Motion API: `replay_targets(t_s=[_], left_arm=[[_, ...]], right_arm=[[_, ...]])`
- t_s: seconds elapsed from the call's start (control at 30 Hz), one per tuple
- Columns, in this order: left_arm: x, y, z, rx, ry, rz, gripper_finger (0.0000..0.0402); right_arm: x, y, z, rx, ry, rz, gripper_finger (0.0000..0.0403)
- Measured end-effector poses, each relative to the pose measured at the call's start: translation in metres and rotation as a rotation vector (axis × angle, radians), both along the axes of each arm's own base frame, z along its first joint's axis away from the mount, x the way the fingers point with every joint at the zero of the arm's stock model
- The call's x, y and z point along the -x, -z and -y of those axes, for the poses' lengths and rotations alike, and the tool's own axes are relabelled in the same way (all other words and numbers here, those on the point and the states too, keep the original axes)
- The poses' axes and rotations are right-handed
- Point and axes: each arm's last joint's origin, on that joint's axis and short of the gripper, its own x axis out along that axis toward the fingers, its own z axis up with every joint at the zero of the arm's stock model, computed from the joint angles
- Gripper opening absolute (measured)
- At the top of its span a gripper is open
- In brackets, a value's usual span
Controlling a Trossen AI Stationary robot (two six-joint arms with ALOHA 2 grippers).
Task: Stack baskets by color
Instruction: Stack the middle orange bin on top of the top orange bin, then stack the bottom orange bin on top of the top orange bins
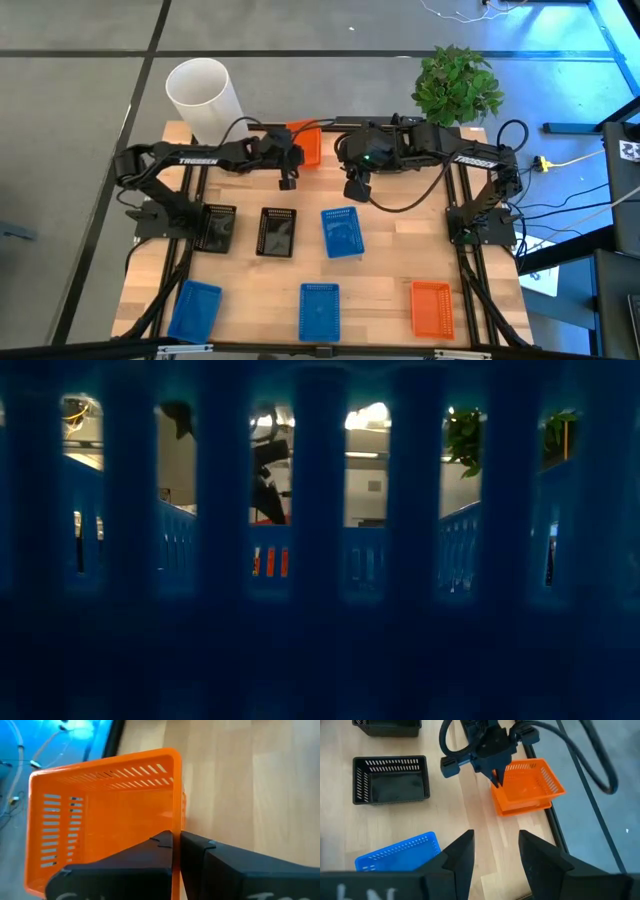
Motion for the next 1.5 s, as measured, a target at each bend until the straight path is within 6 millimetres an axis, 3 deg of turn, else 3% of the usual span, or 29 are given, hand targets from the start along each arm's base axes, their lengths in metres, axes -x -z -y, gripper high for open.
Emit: replay_targets(t_s=[0.33,0.87,1.17,1.33,1.5], left_arm=[[-0.005,0.016,-0.003,0.001,0.034,-0.066,0.0004],[-0.006,0.014,-0.003,-0.023,0.014,-0.049,0.0063],[-0.009,-0.002,0.008,-0.202,-0.137,-0.023,0.0069],[-0.01,-0.009,0.019,-0.238,-0.097,-0.027,0.0072],[-0.006,-0.03,0.04,-0.246,-0.083,0.054,0.0072]], right_arm=[[0.0,0.0,0.0,-0.002,0.002,0.001,0.0154],[0.0,0.0,0.0,0.001,0.0,0.0,0.0154],[0.0,0.0,0.0,0.002,-0.001,-0.002,0.0154],[0.0,0.001,0.0,0.003,-0.002,-0.009,0.0154],[0.005,0.004,-0.001,-0.022,-0.05,-0.079,0.0154]])
